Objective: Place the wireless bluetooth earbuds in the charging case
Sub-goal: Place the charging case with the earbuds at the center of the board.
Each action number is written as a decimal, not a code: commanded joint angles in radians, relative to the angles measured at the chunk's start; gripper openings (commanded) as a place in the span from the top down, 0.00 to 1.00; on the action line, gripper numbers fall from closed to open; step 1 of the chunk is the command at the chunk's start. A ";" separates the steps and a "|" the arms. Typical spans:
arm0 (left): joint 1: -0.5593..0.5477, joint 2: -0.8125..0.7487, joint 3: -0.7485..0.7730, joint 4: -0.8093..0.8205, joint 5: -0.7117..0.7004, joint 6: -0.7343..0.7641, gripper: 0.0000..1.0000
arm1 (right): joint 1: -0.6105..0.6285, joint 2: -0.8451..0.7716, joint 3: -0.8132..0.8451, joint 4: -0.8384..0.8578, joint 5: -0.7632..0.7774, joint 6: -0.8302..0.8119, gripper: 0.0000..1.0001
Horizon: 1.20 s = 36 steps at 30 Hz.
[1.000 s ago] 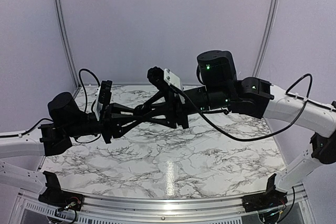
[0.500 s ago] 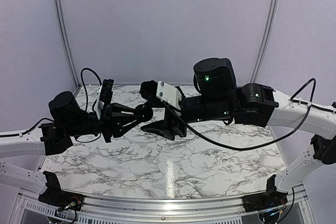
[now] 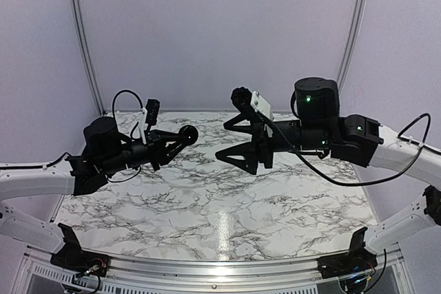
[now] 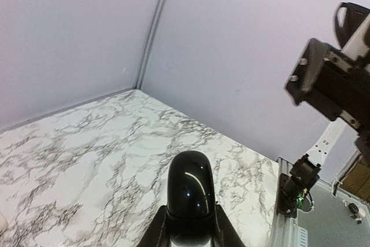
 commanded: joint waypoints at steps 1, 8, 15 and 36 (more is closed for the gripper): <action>0.057 0.078 0.034 -0.050 -0.068 -0.117 1.00 | -0.025 -0.047 -0.039 0.066 0.018 0.068 0.15; 0.168 0.258 0.036 -0.129 -0.084 -0.214 0.99 | -0.043 -0.075 -0.121 0.109 0.042 0.117 0.12; 0.253 0.448 0.080 -0.151 -0.061 -0.242 1.00 | -0.048 -0.089 -0.157 0.131 0.043 0.139 0.11; 0.362 0.776 0.272 -0.211 -0.021 -0.304 0.83 | -0.050 -0.087 -0.176 0.114 0.040 0.141 0.11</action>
